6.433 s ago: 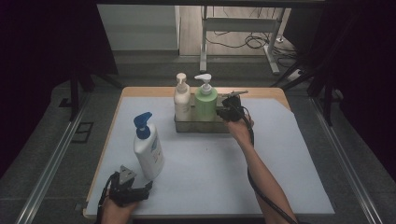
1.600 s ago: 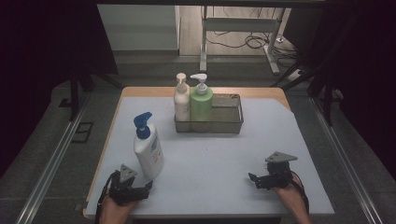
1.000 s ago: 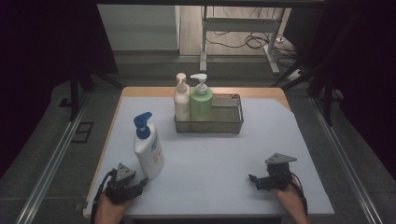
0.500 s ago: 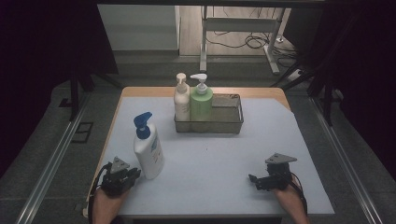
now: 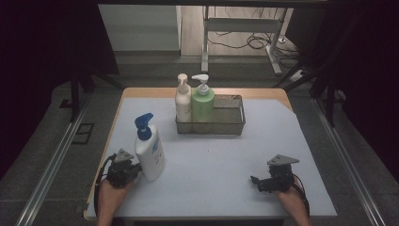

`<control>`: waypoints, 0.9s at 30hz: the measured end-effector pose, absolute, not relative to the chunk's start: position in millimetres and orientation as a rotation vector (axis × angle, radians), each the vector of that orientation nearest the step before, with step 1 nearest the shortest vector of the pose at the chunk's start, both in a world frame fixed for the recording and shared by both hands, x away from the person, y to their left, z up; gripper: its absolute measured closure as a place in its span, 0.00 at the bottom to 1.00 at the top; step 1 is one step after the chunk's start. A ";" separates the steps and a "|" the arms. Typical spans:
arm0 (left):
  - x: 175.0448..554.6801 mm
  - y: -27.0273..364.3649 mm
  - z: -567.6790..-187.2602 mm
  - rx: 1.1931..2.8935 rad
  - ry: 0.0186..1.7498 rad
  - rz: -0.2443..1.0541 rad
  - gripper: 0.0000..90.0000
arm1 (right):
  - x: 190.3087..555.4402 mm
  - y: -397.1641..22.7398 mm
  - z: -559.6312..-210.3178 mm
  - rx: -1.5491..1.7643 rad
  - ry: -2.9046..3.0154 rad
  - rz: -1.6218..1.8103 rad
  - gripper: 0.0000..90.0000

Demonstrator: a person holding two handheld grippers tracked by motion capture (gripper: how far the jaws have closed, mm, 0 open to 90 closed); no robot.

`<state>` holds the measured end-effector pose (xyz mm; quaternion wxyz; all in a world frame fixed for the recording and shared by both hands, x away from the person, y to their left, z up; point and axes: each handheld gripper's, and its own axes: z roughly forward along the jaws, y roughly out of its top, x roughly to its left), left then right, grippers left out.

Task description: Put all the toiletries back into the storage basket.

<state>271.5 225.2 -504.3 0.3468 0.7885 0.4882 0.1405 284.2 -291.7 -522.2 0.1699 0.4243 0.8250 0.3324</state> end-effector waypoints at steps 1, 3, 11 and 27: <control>272.4 225.4 -504.6 2.043 1.266 0.359 0.99 | 284.2 -291.7 -522.2 1.206 2.344 0.945 0.00; 273.7 226.0 -505.6 2.041 1.266 0.351 0.99 | 284.2 -291.7 -522.2 1.206 2.344 0.945 0.00; 276.4 224.5 -507.7 2.025 1.281 0.342 0.99 | 284.3 -291.8 -522.2 1.205 2.345 0.944 0.00; 280.6 209.9 -509.0 2.022 1.282 0.312 1.00 | 284.3 -291.8 -522.3 1.205 2.345 0.944 0.00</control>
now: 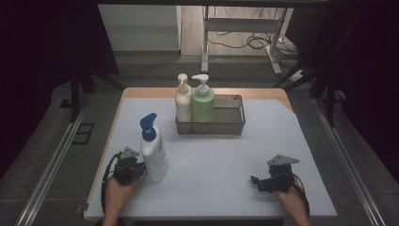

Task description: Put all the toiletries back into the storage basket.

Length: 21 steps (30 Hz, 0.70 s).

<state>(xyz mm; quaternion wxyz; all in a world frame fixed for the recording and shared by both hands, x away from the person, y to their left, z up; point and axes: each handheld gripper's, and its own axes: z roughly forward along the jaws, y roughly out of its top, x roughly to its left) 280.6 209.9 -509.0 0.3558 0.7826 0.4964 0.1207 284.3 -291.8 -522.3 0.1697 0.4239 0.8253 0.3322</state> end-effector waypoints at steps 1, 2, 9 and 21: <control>280.9 208.2 -509.4 2.024 1.281 0.310 1.00 | 284.3 -291.8 -522.3 1.205 2.345 0.944 0.00; 281.5 206.2 -509.6 2.028 1.278 0.308 1.00 | 284.3 -291.8 -522.3 1.205 2.345 0.944 0.00; 285.8 193.8 -510.9 2.038 1.261 0.283 0.99 | 284.4 -291.8 -522.3 1.205 2.345 0.944 0.00; 291.4 168.5 -512.0 2.072 1.215 0.252 0.99 | 284.3 -291.8 -522.3 1.207 2.345 0.945 0.00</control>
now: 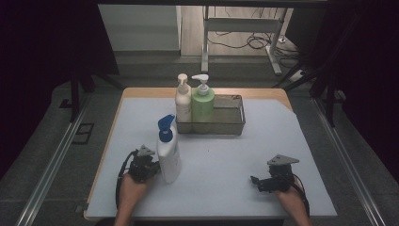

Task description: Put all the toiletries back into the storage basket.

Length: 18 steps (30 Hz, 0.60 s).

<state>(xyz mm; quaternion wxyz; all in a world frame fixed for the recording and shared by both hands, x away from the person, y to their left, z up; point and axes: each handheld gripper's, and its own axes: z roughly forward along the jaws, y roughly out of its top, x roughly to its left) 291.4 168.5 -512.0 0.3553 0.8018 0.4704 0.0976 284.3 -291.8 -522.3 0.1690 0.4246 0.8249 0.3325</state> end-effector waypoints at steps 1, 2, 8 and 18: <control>290.5 167.7 -511.9 2.080 1.211 0.255 0.99 | 284.4 -291.8 -522.4 1.206 2.344 0.946 0.00; 289.1 167.0 -512.1 2.077 1.215 0.255 0.99 | 284.3 -291.8 -522.3 1.206 2.345 0.945 0.00; 279.3 170.2 -513.3 2.081 1.213 0.239 1.00 | 284.4 -291.8 -522.3 1.206 2.345 0.945 0.00; 269.4 162.4 -511.8 2.101 1.193 0.228 0.99 | 284.3 -291.8 -522.3 1.208 2.345 0.945 0.00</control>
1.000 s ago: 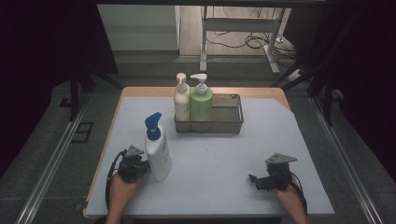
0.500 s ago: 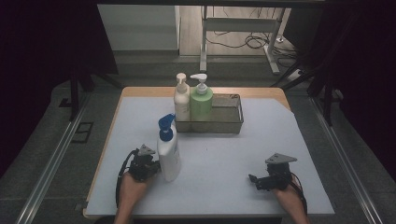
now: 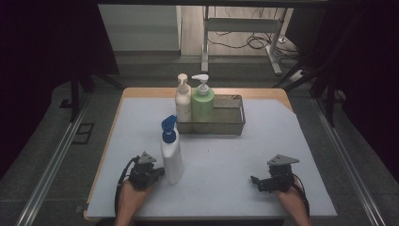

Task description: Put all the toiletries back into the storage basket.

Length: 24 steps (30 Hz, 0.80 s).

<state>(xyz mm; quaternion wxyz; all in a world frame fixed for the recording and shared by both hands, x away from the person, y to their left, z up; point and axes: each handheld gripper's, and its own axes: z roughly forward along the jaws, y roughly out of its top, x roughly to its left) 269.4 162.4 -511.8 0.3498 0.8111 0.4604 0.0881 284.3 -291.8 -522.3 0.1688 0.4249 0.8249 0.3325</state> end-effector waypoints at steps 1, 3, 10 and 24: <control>269.2 160.7 -511.6 2.107 1.187 0.226 0.99 | 284.4 -291.8 -522.3 1.206 2.345 0.945 0.00; 269.7 157.0 -511.9 2.115 1.178 0.228 0.99 | 284.4 -291.8 -522.3 1.206 2.345 0.945 0.00; 271.7 143.9 -512.2 2.137 1.148 0.224 0.99 | 284.4 -291.9 -522.4 1.204 2.344 0.945 0.00; 269.5 119.1 -512.2 2.169 1.067 0.174 0.99 | 284.4 -291.9 -522.3 1.205 2.345 0.945 0.00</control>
